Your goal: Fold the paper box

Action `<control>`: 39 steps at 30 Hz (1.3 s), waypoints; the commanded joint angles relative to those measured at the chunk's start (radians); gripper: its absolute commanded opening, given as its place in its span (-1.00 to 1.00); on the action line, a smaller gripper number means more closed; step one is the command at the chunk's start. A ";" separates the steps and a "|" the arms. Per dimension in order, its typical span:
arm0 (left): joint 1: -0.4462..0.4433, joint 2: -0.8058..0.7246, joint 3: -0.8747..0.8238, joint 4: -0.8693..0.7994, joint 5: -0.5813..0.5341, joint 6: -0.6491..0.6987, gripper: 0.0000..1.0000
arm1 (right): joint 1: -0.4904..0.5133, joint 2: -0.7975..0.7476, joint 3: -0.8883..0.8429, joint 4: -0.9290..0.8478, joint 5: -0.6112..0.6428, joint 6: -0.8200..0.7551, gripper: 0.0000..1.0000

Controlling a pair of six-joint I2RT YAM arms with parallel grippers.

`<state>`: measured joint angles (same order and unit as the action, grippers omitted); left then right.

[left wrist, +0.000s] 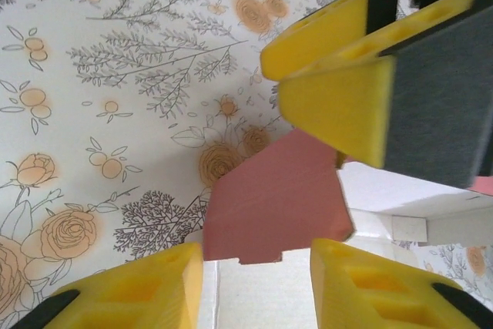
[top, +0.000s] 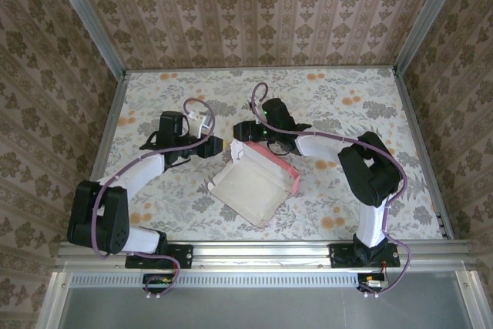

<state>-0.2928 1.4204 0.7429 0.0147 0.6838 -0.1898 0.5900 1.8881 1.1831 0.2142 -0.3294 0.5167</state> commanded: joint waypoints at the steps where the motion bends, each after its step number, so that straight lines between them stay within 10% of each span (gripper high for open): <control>1: -0.008 0.038 -0.025 0.100 0.040 -0.031 -0.16 | 0.002 0.047 0.013 -0.053 -0.019 -0.010 0.25; 39: -0.157 0.201 -0.037 0.419 -0.210 -0.001 -0.09 | -0.100 0.162 0.040 0.072 -0.367 0.233 0.07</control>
<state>-0.4473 1.5978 0.6891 0.3851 0.5072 -0.2085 0.4885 2.0052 1.2247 0.3325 -0.6640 0.7307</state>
